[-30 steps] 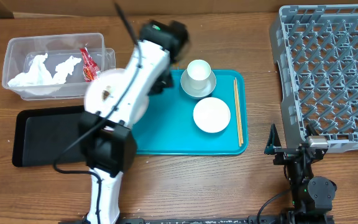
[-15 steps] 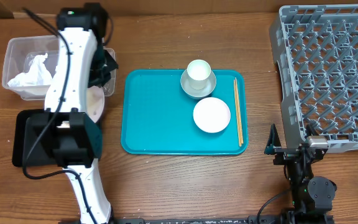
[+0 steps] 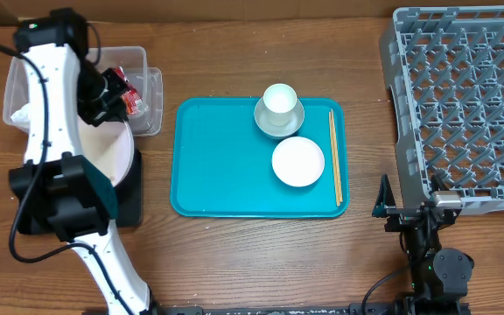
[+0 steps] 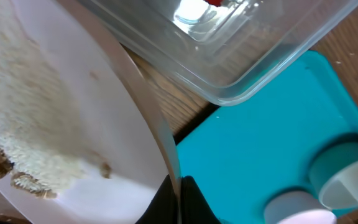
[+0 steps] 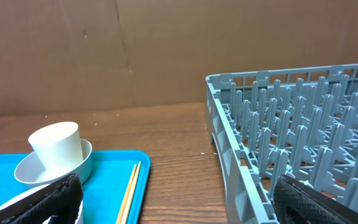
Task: Sort waste into correct bins and load items into the dishwasher
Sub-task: 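Carry the plate over the black tray and tilt it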
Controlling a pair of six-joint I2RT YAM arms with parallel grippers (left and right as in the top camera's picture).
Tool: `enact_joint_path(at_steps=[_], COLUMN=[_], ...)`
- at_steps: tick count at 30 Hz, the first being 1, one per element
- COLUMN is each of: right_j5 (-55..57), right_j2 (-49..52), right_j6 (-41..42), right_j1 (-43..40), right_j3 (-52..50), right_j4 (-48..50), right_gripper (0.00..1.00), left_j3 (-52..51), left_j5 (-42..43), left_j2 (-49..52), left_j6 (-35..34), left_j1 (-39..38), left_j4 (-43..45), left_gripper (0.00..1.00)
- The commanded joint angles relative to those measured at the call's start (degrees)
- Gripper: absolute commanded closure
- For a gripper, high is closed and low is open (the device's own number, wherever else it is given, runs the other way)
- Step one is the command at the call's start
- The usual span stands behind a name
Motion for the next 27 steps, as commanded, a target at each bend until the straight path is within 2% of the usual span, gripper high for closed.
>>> enact_joint_path(at_steps=[1, 14, 27], right_j5=[0.3, 0.3, 0.3], right_j2=[-0.5, -0.5, -0.5], right_j6=[-0.3, -0.3, -0.3], right_j1=[0.0, 0.0, 0.0], right_j3=[-0.6, -0.6, -0.6], right_j4=[0.3, 0.3, 0.3], right_gripper=[0.00, 0.00, 0.00], left_j3=[1.3, 1.3, -1.6], left_j5=[8.9, 24.9, 33.3], left_j2=[-1.0, -1.0, -1.0], left_j6=[5.3, 14.8, 19.8], left_j1=[2.8, 9.6, 13.2], left_j4=[-0.5, -2.5, -3.5], left_gripper=[0.96, 0.96, 0.96])
